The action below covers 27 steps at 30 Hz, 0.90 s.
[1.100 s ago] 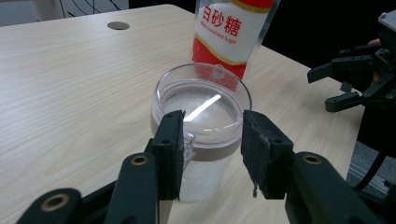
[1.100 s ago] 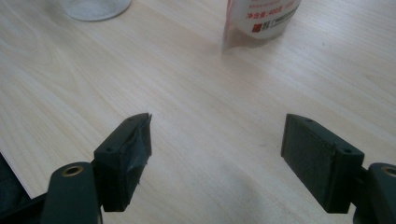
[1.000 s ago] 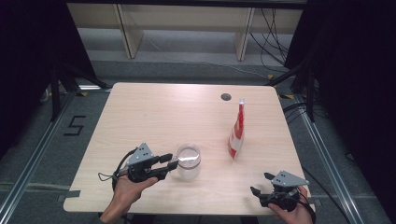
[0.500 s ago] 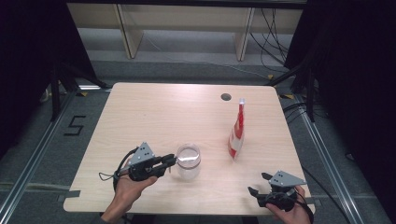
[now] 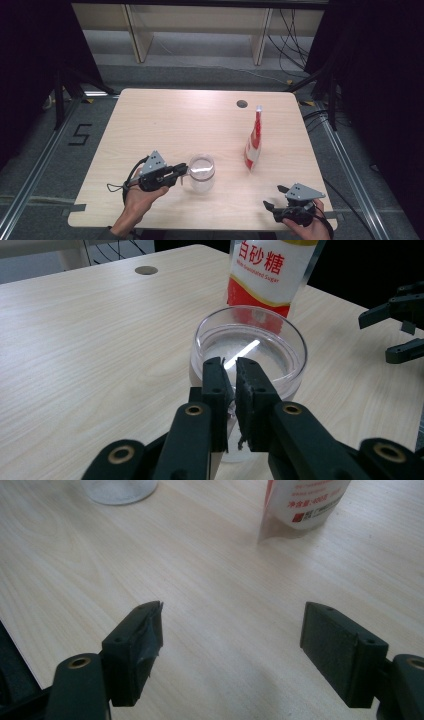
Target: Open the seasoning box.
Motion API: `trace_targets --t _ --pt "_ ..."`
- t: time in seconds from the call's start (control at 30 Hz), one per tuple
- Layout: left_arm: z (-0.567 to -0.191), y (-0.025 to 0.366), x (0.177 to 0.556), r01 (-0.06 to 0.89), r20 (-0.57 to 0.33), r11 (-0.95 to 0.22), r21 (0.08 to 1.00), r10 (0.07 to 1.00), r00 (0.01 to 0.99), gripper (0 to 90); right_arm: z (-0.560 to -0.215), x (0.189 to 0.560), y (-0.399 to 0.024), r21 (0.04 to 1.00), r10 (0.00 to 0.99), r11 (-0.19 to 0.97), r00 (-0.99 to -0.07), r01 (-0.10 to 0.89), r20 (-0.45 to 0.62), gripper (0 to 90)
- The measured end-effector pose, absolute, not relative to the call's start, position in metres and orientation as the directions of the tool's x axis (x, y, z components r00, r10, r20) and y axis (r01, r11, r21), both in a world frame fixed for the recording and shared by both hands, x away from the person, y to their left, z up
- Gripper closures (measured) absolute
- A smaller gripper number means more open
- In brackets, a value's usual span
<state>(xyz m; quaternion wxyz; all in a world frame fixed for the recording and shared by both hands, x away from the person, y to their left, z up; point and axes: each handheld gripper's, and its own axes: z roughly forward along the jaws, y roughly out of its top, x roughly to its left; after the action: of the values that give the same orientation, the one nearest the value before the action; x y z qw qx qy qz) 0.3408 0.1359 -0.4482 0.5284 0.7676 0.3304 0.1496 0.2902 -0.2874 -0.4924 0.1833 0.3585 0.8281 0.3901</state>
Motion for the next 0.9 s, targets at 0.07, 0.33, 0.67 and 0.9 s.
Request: trace_targets --t 0.07,0.33,0.67,0.9 --pt "-0.448 0.136 0.341 0.348 -0.114 -0.228 0.909 0.668 0.735 84.4 -0.492 0.290 -0.286 0.780 0.729 0.446 -0.684 0.438 -0.033 27.5" --pt "-0.449 0.138 0.341 0.344 -0.113 -0.225 0.912 0.668 0.736 86.2 -0.486 0.294 -0.276 0.814 0.690 0.433 -0.723 0.386 -0.025 37.4" --pt "-0.450 0.139 0.340 0.340 -0.111 -0.222 0.914 0.669 0.735 86.8 -0.473 0.313 -0.243 0.859 0.625 0.417 -0.780 0.297 -0.034 53.0" --pt "-0.452 0.139 0.340 0.341 -0.117 -0.220 0.914 0.662 0.740 87.0 -0.469 0.329 -0.213 0.878 0.568 0.418 -0.822 0.233 -0.052 65.2"
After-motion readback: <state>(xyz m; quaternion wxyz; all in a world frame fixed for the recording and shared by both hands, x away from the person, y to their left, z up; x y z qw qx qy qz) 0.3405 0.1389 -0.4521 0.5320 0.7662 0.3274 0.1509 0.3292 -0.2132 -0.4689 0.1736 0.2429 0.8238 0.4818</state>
